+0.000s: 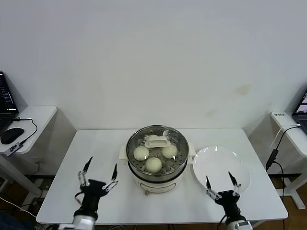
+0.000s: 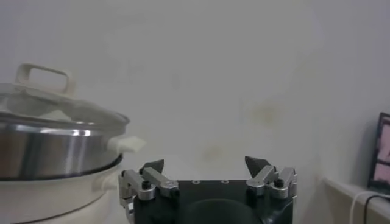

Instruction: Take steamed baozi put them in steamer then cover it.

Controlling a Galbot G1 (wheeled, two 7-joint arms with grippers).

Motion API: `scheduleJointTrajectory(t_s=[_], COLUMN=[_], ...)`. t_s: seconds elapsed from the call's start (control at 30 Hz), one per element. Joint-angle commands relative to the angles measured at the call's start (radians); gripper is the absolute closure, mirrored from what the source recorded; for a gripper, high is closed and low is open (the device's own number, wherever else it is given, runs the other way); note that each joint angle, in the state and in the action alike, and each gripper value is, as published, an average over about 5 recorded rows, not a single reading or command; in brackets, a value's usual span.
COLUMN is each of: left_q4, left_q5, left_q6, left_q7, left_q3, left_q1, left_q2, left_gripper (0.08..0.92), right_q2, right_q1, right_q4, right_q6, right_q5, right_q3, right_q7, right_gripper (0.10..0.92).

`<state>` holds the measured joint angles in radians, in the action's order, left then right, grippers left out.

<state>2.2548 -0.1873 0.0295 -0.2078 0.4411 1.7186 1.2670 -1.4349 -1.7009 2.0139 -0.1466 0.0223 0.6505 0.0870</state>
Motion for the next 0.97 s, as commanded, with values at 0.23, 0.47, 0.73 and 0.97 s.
scheduleJointTrajectory(t_s=[0.23, 0.47, 0.73, 0.97], left_q4=[-0.109, -0.114, -0.107, -0.100], left_q5=[0.468, 0.469, 0.460, 0.450], left_q6=[-0.276, -0.224, -0.184, -0.172], left_q7=[-0.082, -0.070, -0.044, -0.039], left_q3=[0.080, 0.080, 0.074, 0.075], left_q1=[0.210, 0.228, 0.242, 0.250], left_q2=[0.032, 0.032, 0.027, 0.028], left_gripper=[0.177, 0.177, 0.177, 0.177], right_q2=[0.088, 0.095, 0.117, 0.118], right_q1=[-0.172, -0.186, -0.201, -0.199], right_q4=[0.074, 0.089, 0.115, 0.111], right_q6=[0.182, 0.162, 0.202, 0.188], right_q5=[-0.104, -0.102, -0.116, -0.133], right_q3=[0.002, -0.025, -0.042, -0.038], right_q7=[0.097, 0.107, 0.141, 0.127], right_gripper=[0.203, 0.203, 0.203, 0.203])
